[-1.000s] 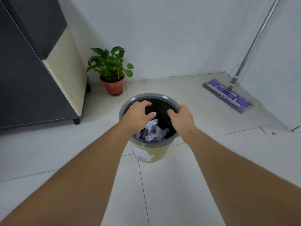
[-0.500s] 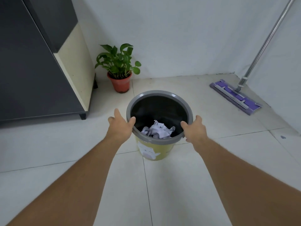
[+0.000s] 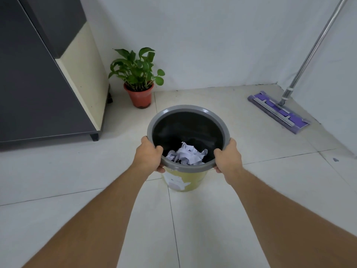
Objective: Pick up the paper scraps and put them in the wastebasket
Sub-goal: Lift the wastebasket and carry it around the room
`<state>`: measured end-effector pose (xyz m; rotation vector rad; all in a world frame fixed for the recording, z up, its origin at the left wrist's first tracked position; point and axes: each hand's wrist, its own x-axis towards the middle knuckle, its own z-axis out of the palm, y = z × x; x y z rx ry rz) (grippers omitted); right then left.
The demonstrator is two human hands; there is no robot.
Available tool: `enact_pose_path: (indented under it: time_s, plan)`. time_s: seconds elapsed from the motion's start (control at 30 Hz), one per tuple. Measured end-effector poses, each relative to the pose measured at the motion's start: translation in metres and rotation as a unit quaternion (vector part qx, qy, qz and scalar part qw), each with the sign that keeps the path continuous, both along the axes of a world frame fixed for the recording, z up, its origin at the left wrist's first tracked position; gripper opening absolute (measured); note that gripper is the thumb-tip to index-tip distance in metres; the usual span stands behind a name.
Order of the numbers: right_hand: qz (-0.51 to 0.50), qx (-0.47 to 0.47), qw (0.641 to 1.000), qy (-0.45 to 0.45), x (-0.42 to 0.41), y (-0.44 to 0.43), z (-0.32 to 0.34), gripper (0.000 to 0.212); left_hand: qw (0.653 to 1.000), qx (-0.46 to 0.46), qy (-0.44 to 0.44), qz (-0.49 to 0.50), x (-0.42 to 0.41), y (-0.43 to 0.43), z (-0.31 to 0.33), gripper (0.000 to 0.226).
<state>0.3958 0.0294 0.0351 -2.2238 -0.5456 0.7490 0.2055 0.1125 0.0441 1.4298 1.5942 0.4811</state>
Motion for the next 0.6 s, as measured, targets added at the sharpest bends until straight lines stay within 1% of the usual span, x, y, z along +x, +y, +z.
enact_pose_path:
  time_s: [0.17,0.3,0.43,0.6]
  plan:
    - [0.008,0.036,0.999,-0.03,-0.001,0.003,0.029,0.037,0.999,0.028,-0.01,0.018,-0.001,0.002,0.027,0.023]
    - [0.004,0.04,0.999,-0.031,-0.003,-0.008,0.091,0.036,0.999,0.041,-0.025,0.017,-0.002,-0.006,0.085,0.023]
    - [0.006,0.043,0.998,-0.048,0.001,-0.026,0.192,0.033,0.998,0.045,-0.033,0.008,-0.001,-0.022,0.182,0.02]
    - [0.0,0.054,0.997,-0.055,0.003,-0.046,0.351,0.036,0.997,0.05,-0.046,-0.021,-0.005,-0.037,0.341,0.022]
